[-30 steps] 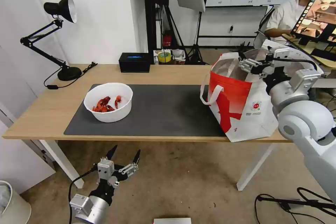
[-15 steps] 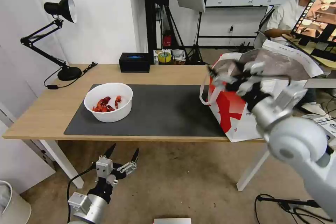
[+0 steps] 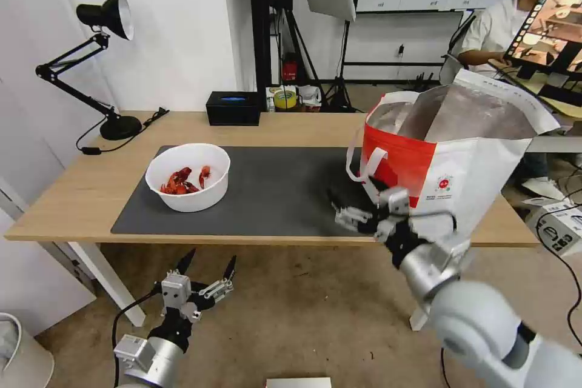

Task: Pick up the trash from the table and place it into the takeout bag.

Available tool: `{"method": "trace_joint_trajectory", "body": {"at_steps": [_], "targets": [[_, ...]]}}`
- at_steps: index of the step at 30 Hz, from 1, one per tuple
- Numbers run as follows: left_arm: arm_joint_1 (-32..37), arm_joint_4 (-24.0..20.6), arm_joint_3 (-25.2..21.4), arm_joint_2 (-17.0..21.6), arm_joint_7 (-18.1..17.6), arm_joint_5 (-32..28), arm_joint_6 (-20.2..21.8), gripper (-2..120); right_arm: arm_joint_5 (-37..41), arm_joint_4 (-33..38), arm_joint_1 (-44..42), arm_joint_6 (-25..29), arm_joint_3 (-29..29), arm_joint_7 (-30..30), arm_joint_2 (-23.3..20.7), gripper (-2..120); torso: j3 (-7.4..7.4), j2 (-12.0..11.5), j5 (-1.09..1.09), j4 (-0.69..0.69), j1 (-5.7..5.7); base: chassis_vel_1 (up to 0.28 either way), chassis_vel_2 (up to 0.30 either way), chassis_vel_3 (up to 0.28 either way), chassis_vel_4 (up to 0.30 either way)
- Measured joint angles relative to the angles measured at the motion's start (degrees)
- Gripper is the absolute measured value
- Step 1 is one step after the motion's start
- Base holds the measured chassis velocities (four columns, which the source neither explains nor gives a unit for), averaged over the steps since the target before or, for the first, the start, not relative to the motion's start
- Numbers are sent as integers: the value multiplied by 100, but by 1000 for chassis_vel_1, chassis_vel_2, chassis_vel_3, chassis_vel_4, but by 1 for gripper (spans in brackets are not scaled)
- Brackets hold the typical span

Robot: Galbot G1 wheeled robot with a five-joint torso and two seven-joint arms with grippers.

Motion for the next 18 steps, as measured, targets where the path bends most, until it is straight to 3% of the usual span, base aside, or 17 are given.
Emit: {"method": "trace_joint_trajectory", "body": {"at_steps": [8, 18], "targets": [[29, 49, -12, 13, 16, 8, -69, 100, -1076, -595, -1002, 960, -103, -29, 598, 100, 0, 0, 0, 0, 0, 0, 0, 0, 0], [32, 89, -2, 5, 24, 26, -109, 100, -1647, -913, -1430, 1225, -145, 209, 874, 100, 0, 0, 0, 0, 0, 0, 0, 0, 0]]}}
